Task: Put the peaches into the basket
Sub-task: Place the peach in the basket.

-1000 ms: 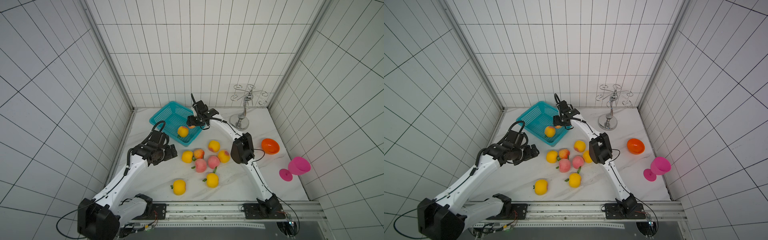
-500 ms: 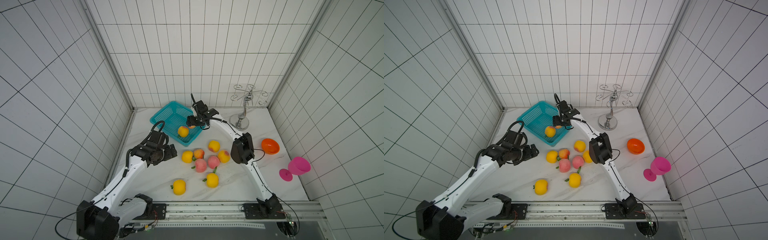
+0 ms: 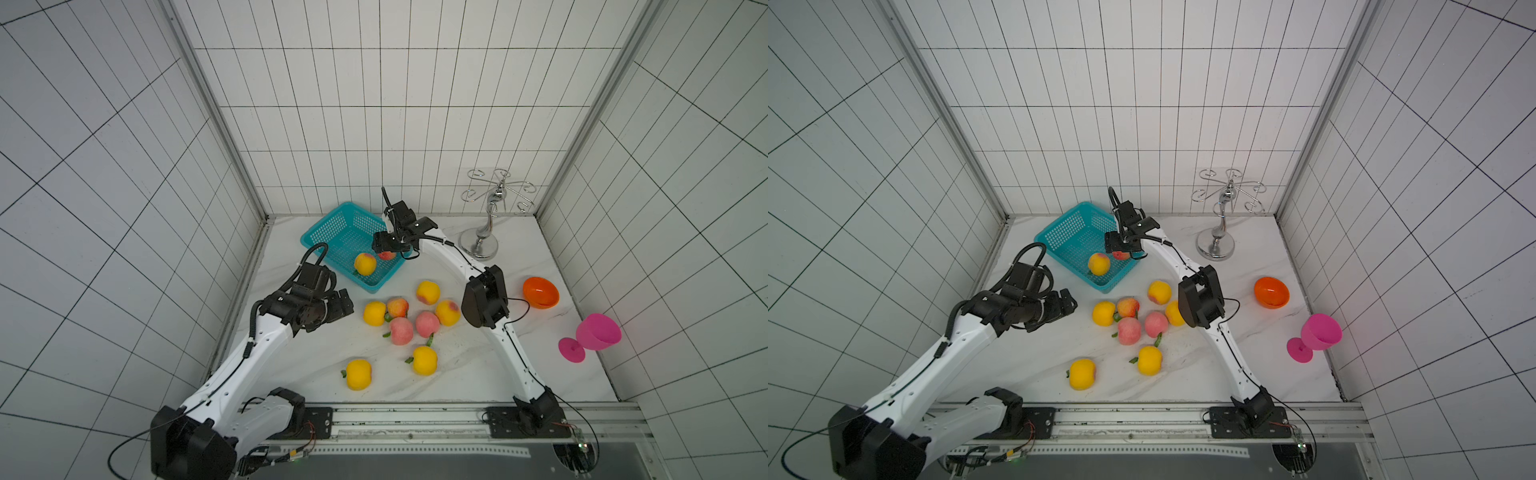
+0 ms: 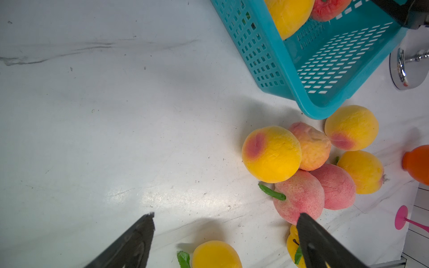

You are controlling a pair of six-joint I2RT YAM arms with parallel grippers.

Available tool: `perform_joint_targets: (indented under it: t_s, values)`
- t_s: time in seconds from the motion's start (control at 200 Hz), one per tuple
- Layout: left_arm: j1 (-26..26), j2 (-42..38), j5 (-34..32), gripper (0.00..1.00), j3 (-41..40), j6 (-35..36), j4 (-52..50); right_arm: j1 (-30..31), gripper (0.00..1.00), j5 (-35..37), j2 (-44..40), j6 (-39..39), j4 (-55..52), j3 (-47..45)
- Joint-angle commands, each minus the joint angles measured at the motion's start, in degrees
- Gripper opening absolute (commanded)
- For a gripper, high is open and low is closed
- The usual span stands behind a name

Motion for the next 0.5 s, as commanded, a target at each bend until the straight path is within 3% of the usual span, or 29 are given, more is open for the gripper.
perform_joint_targets:
  t_s: [0.0, 0.285, 0.5]
  values:
    - [0.2, -0.5, 0.2, 0.94, -0.7, -0.6, 0.4, -0.9, 0.80, -0.4, -0.9, -0.5, -2.8, 0.8]
    - [0.2, -1.1, 1.0, 0.95, -1.1, 1.4, -0.8, -0.9, 0.80, 1.2, -6.0, -1.6, -3.9, -1.5]
    - [0.2, -3.1, 3.1, 0.95, -2.3, 4.4, -1.1, 0.3, 0.80, 5.8, -16.8, -2.5, -4.5, -11.4]
